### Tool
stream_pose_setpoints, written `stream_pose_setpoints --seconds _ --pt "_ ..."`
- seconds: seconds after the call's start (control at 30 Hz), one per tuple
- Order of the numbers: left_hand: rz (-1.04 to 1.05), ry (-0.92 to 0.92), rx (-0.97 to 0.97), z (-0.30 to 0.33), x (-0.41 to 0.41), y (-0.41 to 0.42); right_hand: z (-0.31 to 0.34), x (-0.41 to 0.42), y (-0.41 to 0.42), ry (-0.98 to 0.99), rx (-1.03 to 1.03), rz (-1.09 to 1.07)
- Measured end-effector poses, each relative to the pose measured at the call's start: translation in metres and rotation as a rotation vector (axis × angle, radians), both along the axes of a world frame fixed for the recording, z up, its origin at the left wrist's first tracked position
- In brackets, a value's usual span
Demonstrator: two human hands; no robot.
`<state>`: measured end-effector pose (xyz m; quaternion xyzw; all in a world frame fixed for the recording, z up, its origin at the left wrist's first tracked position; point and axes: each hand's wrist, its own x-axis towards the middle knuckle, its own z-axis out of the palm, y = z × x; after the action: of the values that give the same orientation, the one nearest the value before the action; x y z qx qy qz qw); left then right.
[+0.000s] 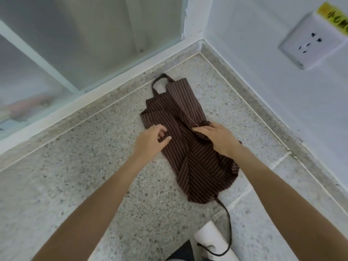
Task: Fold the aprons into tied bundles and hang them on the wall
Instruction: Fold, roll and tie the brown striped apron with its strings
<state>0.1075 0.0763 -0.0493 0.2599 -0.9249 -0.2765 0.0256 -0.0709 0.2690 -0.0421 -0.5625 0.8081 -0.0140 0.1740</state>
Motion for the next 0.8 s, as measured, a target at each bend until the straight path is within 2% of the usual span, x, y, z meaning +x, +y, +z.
stream_pose_setpoints --seconds 0.1,0.23,0.3,0.43,0.5,0.57,0.7,0.8 --pt "-0.079 0.138 -0.103 -0.003 -0.024 -0.010 -0.001 0.003 0.016 0.076 -0.115 0.100" --pt "-0.560 0.085 -0.239 0.003 -0.073 -0.018 -0.004 0.002 0.027 0.209 -0.203 0.224" --pt "-0.665 0.076 -0.258 0.006 -0.089 -0.012 0.004 0.003 0.033 0.171 -0.240 0.171" --pt "-0.579 0.201 -0.178 0.021 -0.089 0.000 0.028 0.000 0.047 0.032 -0.210 -0.308" --pt "-0.522 0.279 -0.158 0.037 -0.076 0.006 0.041 -0.005 0.054 0.021 -0.131 -0.432" --pt "-0.459 0.346 -0.169 0.054 -0.064 0.011 0.051 -0.006 0.057 -0.016 -0.140 -0.439" --pt "-0.342 0.382 -0.140 0.100 -0.031 0.028 0.086 0.008 0.066 -0.312 -0.237 -0.368" --pt "-0.298 0.360 -0.131 0.129 0.005 0.049 0.115 0.033 0.077 -0.345 -0.268 -0.246"
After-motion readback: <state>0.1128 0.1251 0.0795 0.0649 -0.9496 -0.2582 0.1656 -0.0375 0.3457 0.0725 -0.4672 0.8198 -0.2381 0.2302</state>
